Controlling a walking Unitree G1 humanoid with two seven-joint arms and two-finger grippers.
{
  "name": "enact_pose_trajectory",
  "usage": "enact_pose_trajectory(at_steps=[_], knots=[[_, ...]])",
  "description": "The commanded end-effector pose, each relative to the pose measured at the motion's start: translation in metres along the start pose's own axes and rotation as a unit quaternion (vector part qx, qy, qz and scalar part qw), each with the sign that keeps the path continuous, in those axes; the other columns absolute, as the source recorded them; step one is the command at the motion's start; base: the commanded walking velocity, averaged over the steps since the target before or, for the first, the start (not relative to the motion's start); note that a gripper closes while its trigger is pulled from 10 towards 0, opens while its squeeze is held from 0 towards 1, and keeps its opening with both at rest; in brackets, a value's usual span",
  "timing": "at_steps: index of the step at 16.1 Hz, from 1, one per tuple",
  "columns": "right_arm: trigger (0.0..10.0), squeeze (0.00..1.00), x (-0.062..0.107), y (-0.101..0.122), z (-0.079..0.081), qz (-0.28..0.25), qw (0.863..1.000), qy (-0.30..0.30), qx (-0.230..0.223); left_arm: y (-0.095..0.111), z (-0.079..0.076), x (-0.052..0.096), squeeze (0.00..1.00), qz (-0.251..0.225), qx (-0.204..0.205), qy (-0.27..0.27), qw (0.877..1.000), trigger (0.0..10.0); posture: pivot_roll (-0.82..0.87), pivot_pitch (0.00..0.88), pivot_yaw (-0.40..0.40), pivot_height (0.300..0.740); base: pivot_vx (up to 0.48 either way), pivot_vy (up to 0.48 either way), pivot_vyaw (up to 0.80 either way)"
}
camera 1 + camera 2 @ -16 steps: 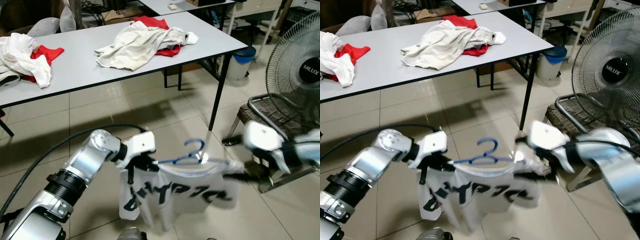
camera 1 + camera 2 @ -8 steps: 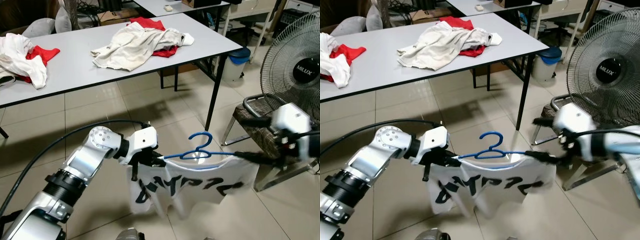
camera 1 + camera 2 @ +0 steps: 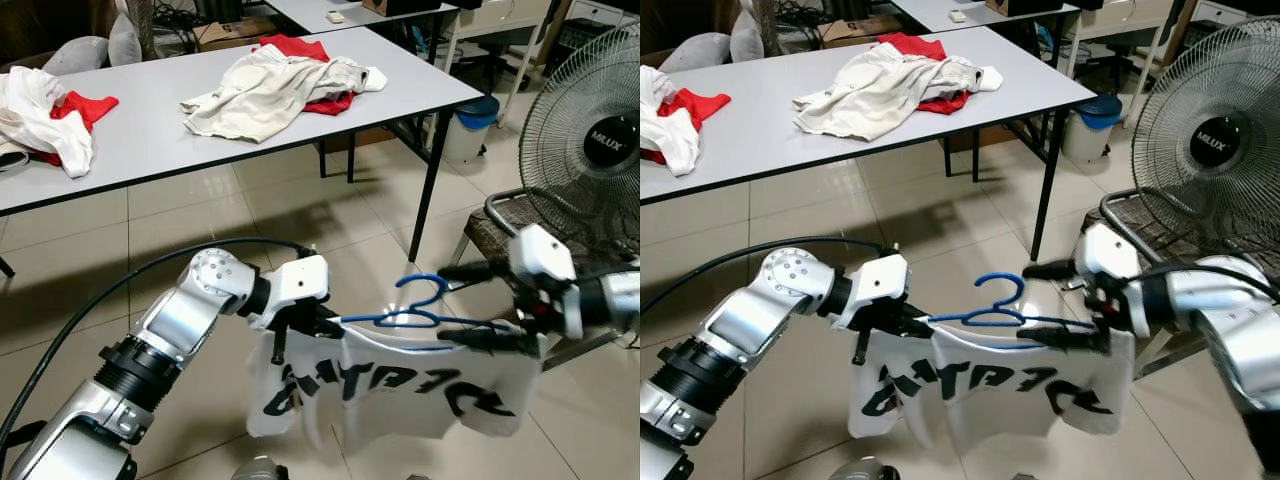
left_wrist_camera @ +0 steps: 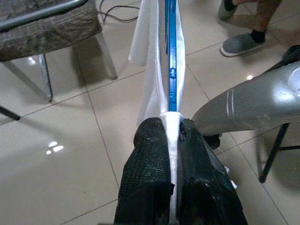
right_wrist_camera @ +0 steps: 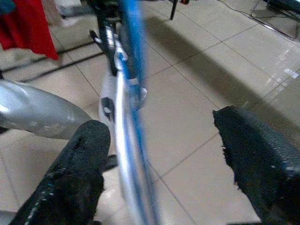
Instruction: Hang hanger
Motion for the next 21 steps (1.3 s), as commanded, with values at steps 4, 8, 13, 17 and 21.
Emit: enact_pose_trajectory(at_steps=[4, 8, 13, 17, 21], knots=[[0.7, 0.00, -0.011, -0.003, 0.001, 0.025, 0.999, 0.037, 0.018, 0.012, 0.002, 0.003, 0.00, 0.003, -0.019, -0.015, 1.000, 0.0, -0.01, 0.000, 0.032, 0.740, 0.000, 0.000, 0.00], [0.0, 0.00, -0.017, -0.006, 0.004, 0.039, 0.997, 0.064, 0.016, 0.013, 0.005, 0.002, 0.00, 0.010, -0.019, -0.015, 1.000, 0.0, -0.01, 0.000, 0.031, 0.740, 0.000, 0.000, 0.00], [0.0, 0.00, -0.025, -0.012, 0.003, 0.057, 0.996, 0.073, 0.009, 0.015, 0.009, 0.005, 0.00, 0.014, -0.020, -0.012, 1.000, 0.0, 0.00, 0.000, 0.035, 0.740, 0.000, 0.000, 0.00], [0.0, 0.00, -0.031, -0.010, 0.000, 0.047, 0.996, 0.070, -0.002, 0.019, 0.012, 0.007, 0.00, 0.011, -0.026, -0.014, 1.000, 0.0, 0.00, 0.000, 0.044, 0.740, 0.000, 0.000, 0.00], [0.0, 0.00, -0.032, -0.007, -0.001, 0.038, 0.997, 0.072, -0.003, 0.019, 0.015, 0.007, 0.00, 0.012, -0.030, -0.013, 0.999, 0.0, 0.00, 0.000, 0.049, 0.740, 0.000, 0.000, 0.00]])
Point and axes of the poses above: a point about 5 cm out from each wrist's last joint towards the gripper, its own x axis pointing back from the gripper into the wrist, its own y axis along the axis of the wrist's last joint, z = x × y, the point moved 3 cm from there along -x, pointing out of the wrist towards the gripper, and after that the axes turned 6 degrees about -x, right-handed, at the moved point
